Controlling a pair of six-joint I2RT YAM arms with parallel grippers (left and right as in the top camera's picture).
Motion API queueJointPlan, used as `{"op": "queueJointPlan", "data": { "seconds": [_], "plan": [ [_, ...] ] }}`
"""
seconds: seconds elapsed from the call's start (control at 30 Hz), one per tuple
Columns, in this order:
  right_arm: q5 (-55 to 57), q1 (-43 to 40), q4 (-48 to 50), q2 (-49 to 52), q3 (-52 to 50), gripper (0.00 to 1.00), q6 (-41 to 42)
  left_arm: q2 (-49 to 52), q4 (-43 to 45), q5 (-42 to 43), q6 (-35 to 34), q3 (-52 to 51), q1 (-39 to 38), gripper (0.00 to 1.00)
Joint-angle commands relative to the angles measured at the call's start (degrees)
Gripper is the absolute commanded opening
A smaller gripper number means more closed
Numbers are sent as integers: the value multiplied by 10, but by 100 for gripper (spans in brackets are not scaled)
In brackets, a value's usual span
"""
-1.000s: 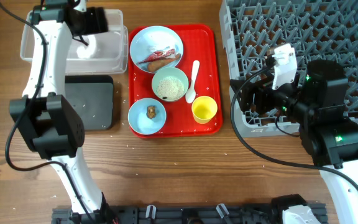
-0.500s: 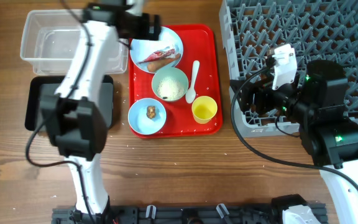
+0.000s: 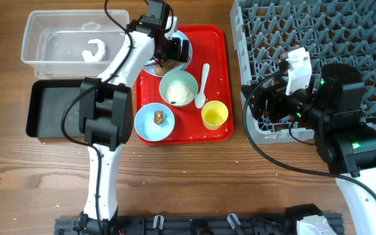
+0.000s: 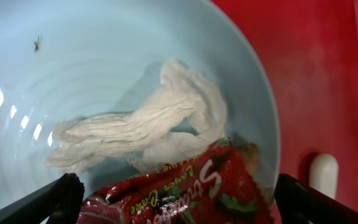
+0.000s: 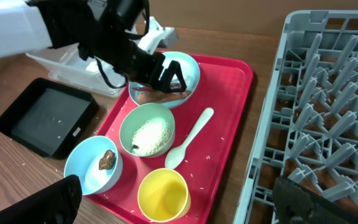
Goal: Sort waste into correct bins and load items into the dishwasher rack
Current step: 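Grasp the red snack wrapper on the plate with the left gripper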
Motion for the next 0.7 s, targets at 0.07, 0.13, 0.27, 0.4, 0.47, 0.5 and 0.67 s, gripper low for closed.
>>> {"op": "queueJointPlan", "data": {
  "seconds": [0.07, 0.13, 0.27, 0.4, 0.47, 0.5, 0.67],
  "plan": [
    [-10, 1, 0, 2, 12, 100, 4, 33, 2, -8, -15, 0, -3, 83],
    [-10, 1, 0, 2, 12, 100, 4, 45, 4, -9, -15, 0, -2, 63],
    [-9, 1, 0, 2, 12, 100, 4, 45, 7, -12, -15, 1, 1, 15],
    [-10, 1, 1, 6, 12, 100, 4, 35, 6, -12, -15, 1, 2, 4],
    [-10, 1, 1, 10, 12, 100, 4, 19, 7, -12, -15, 1, 2, 4],
    [-10, 1, 1, 13, 12, 100, 4, 5, 7, -12, -15, 1, 2, 4],
    [-10, 1, 1, 20, 12, 100, 4, -66, 6, -12, -16, 2, 7, 4]
  ]
}}
